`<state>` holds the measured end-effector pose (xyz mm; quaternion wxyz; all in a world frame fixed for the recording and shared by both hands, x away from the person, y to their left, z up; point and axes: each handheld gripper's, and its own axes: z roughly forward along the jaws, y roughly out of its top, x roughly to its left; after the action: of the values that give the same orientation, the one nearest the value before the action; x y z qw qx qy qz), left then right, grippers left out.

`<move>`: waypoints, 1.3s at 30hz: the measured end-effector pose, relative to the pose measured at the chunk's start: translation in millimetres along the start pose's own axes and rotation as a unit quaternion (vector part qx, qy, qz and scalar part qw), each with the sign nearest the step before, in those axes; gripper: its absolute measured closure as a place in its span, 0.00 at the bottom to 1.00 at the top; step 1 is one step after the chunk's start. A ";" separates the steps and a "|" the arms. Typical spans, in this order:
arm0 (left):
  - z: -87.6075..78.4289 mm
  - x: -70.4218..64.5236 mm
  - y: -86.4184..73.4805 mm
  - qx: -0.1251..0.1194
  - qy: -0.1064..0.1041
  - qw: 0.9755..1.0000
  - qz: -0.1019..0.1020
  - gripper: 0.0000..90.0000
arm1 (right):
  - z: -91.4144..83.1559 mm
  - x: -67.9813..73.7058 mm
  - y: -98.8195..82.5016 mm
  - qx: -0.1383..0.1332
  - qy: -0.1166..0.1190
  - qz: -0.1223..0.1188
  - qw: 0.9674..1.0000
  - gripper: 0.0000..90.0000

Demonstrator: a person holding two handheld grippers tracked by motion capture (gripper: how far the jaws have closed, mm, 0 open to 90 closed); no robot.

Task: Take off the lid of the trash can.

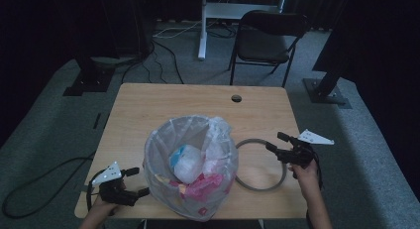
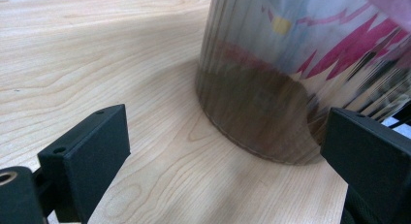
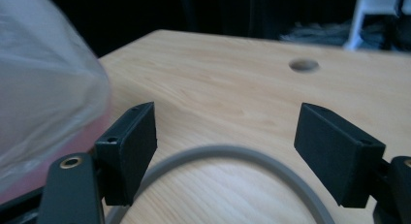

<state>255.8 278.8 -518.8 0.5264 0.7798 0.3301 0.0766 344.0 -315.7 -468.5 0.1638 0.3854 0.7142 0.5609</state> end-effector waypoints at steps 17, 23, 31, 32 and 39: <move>-43.9 -11.5 29.3 -0.055 -0.010 0.998 0.013 0.04 | -5.7 30.0 39.7 -0.015 0.099 -0.040 0.994 0.24; -52.1 -24.5 44.7 -0.051 -0.020 0.998 0.024 0.03 | -10.5 44.5 57.8 -0.031 0.122 0.000 0.992 0.16; -53.8 -39.3 58.5 -0.071 -0.017 0.997 0.033 0.01 | -10.2 86.0 98.5 -0.019 0.138 -0.062 0.988 0.16; -53.2 -40.6 60.4 -0.073 -0.015 0.997 0.030 0.01 | -7.8 92.9 104.3 -0.008 0.141 -0.070 0.987 0.17; -40.2 -47.2 67.0 -0.048 -0.017 0.998 0.039 0.01 | 22.6 115.6 133.9 0.049 0.164 -0.059 0.983 0.14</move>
<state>229.8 266.4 -432.3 0.5650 0.7673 0.2865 0.0997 333.1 -205.7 -328.5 0.0583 0.2525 0.7794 0.5705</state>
